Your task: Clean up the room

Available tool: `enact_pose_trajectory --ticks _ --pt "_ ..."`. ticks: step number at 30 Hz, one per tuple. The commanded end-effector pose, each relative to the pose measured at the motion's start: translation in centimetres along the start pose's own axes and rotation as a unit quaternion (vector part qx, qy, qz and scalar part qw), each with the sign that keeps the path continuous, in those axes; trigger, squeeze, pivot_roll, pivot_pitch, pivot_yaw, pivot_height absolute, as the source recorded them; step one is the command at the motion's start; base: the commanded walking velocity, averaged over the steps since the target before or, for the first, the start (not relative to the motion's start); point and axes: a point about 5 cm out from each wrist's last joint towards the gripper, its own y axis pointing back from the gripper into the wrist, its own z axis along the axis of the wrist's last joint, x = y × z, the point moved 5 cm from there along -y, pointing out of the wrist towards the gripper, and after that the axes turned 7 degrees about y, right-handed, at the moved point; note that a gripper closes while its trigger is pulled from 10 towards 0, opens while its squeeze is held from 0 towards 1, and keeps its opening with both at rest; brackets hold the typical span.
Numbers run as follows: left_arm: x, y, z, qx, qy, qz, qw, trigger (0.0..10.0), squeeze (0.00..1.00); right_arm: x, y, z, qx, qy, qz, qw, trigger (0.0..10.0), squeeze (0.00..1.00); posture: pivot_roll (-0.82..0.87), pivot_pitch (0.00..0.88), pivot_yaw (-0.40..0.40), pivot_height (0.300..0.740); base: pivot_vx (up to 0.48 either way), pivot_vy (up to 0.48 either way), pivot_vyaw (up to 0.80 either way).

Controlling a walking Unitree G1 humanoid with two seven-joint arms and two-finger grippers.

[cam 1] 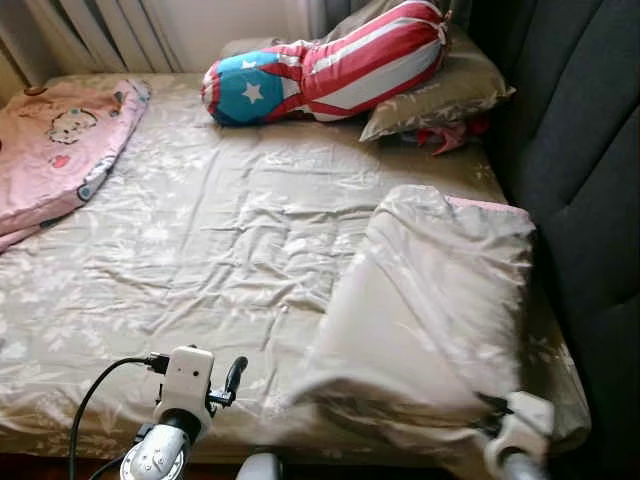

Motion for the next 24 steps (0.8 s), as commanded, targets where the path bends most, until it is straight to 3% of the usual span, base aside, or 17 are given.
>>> enact_pose_trajectory --ticks 1,3,5,6,7,8,9,11,19,20,21,22,24 --pt "0.2 -0.2 -0.4 0.005 -0.007 0.004 1.0 10.0 0.0 -7.2 0.0 5.3 -0.09 -0.023 -0.117 0.989 0.0 0.0 0.06 0.075 -0.01 0.675 0.0 0.0 0.0" --pt "0.1 -0.7 -0.4 0.001 -0.007 0.004 1.0 10.0 0.0 -13.2 1.2 8.7 -0.138 -0.03 -0.206 0.968 0.0 0.0 0.04 0.062 -0.009 0.675 0.0 0.0 0.0" --pt "0.1 -0.8 -0.6 0.002 -0.006 0.003 1.0 10.0 0.0 -16.2 2.3 11.0 -0.174 -0.035 -0.248 0.952 0.0 0.0 0.03 0.054 -0.008 0.675 0.0 0.0 0.0" --pt "0.1 -0.9 -0.7 0.002 -0.006 0.003 1.0 10.0 0.0 -16.5 2.4 11.5 -0.18 -0.034 -0.249 0.951 0.0 0.0 0.03 0.051 -0.009 0.675 0.0 0.0 0.0" --pt "0.0 -1.0 -0.8 0.003 -0.006 0.002 1.0 10.0 0.0 -16.0 2.0 11.4 -0.17 -0.021 -0.231 0.958 4.6 0.0 0.02 0.048 -0.009 0.675 0.0 0.0 0.0" --pt "-0.1 -1.1 -0.9 0.003 -0.006 0.002 1.0 10.0 0.0 -14.8 1.5 10.6 -0.155 -0.013 -0.209 0.965 10.0 0.0 0.03 0.045 -0.01 0.675 0.0 0.0 0.0" --pt "-0.1 -1.1 -1.0 0.004 -0.006 0.001 1.0 10.0 0.0 -14.3 1.3 10.3 -0.149 -0.011 -0.199 0.969 10.0 0.0 0.03 0.045 -0.01 0.675 0.0 0.0 0.0" --pt "-0.1 -1.4 -1.2 0.004 -0.006 0.001 1.0 10.0 0.0 -11.1 0.3 7.6 -0.108 -0.021 -0.154 0.982 10.0 0.0 0.03 0.04 -0.01 0.675 0.0 0.0 0.0" --pt "-0.2 -1.4 -1.6 0.006 -0.006 -0.001 1.0 10.0 0.0 -8.4 -0.1 6.0 -0.088 -0.025 -0.11 0.99 10.0 0.0 0.03 0.04 -0.012 0.675 0.0 0.0 0.0" --pt "-0.3 -1.4 -1.8 0.007 -0.005 -0.001 1.0 10.0 0.0 -8.2 -0.2 5.9 -0.087 -0.025 -0.104 0.99 10.0 0.61 0.04 0.039 -0.015 0.675 0.0 0.0 0.0" --pt "-0.3 -1.4 -1.8 0.007 -0.005 -0.001 1.0 10.0 0.0 -8.2 -0.2 5.9 -0.087 -0.025 -0.104 0.99 10.0 0.61 0.04 0.039 -0.015 0.675 0.0 0.0 0.0" --pt "-0.3 -1.4 -2.0 0.009 -0.004 -0.001 1.0 10.0 0.0 -8.3 -0.2 6.0 -0.088 -0.028 -0.103 0.99 10.0 1.0 0.03 0.037 -0.016 0.675 0.0 0.0 0.0" --pt "-0.4 -1.4 -2.3 0.013 -0.001 -0.001 1.0 10.0 0.0 -8.2 -0.2 6.2 -0.094 -0.026 -0.101 0.99 10.0 1.0 0.03 0.038 -0.017 0.675 0.0 0.0 0.0"
